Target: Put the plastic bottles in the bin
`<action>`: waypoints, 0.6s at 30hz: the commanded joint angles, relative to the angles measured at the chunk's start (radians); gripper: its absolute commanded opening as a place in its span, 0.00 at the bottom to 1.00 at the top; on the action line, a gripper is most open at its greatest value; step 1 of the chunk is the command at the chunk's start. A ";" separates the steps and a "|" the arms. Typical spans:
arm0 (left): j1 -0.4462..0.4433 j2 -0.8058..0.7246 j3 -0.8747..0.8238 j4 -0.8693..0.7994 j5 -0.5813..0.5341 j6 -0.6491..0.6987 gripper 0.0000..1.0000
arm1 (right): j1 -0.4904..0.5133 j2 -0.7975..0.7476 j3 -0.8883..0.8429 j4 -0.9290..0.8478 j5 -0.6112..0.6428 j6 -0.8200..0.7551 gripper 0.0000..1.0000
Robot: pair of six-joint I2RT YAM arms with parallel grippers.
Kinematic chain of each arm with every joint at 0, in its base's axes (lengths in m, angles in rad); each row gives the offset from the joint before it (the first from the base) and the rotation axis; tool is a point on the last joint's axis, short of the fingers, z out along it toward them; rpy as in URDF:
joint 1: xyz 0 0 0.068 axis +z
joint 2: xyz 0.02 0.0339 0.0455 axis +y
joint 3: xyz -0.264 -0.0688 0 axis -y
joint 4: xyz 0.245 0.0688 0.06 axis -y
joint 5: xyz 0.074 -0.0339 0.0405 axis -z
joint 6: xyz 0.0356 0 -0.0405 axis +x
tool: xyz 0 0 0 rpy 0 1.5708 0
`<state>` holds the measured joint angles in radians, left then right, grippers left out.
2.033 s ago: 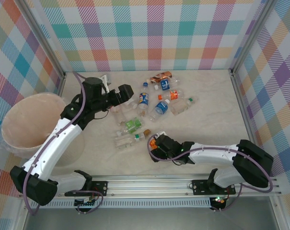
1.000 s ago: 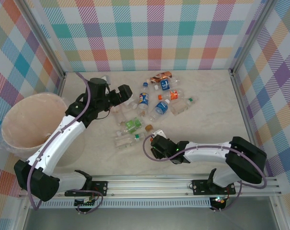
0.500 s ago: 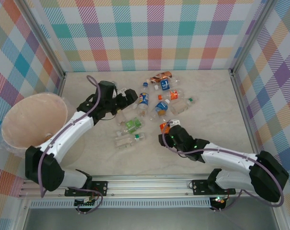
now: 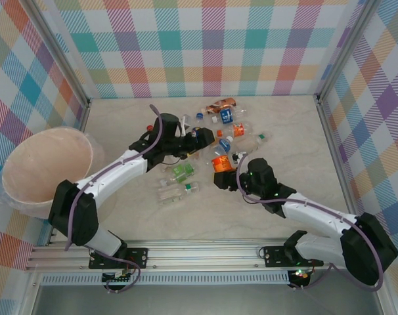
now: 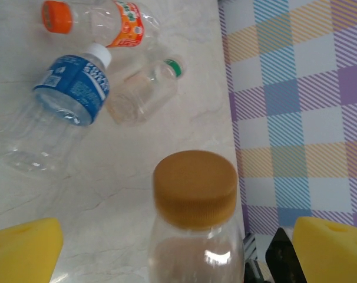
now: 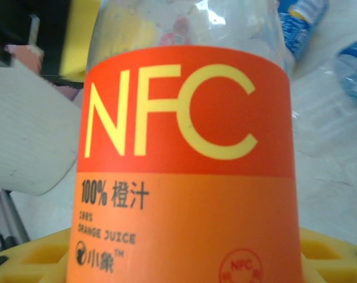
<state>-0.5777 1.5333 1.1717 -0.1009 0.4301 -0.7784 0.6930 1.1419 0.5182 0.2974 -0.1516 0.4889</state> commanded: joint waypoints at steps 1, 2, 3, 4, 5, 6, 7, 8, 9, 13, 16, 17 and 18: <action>-0.028 0.047 0.055 0.087 0.066 -0.025 1.00 | -0.006 0.038 0.085 0.089 -0.098 -0.023 0.42; -0.033 0.053 0.059 0.093 0.070 -0.025 1.00 | -0.006 0.044 0.100 0.090 -0.104 -0.022 0.42; -0.037 0.058 0.059 0.105 0.073 -0.024 1.00 | -0.006 0.052 0.117 0.091 -0.114 -0.027 0.43; -0.040 0.060 0.059 0.117 0.076 -0.024 1.00 | -0.006 0.059 0.128 0.091 -0.120 -0.034 0.43; -0.042 0.063 0.059 0.126 0.074 -0.025 0.99 | -0.006 0.066 0.142 0.089 -0.125 -0.041 0.43; -0.042 0.065 0.059 0.131 0.073 -0.027 0.97 | -0.005 0.073 0.151 0.086 -0.125 -0.050 0.43; -0.042 0.065 0.058 0.135 0.070 -0.030 0.95 | -0.006 0.077 0.157 0.086 -0.119 -0.055 0.43; -0.042 0.066 0.059 0.133 0.064 -0.031 0.93 | -0.005 0.083 0.160 0.086 -0.111 -0.059 0.43; -0.042 0.064 0.059 0.132 0.055 -0.032 0.91 | -0.006 0.089 0.160 0.090 -0.107 -0.061 0.43; -0.042 0.065 0.063 0.133 0.043 -0.037 0.80 | -0.007 0.103 0.164 0.092 -0.112 -0.064 0.44; -0.041 0.075 0.068 0.156 0.064 -0.052 0.68 | -0.006 0.104 0.163 0.091 -0.108 -0.065 0.45; -0.042 0.078 0.067 0.163 0.069 -0.055 0.66 | -0.006 0.102 0.164 0.089 -0.106 -0.065 0.45; -0.042 0.079 0.068 0.169 0.075 -0.058 0.64 | -0.006 0.102 0.165 0.086 -0.103 -0.065 0.46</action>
<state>-0.6136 1.6016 1.2068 0.0082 0.4786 -0.8242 0.6891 1.2453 0.6514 0.3519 -0.2405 0.4480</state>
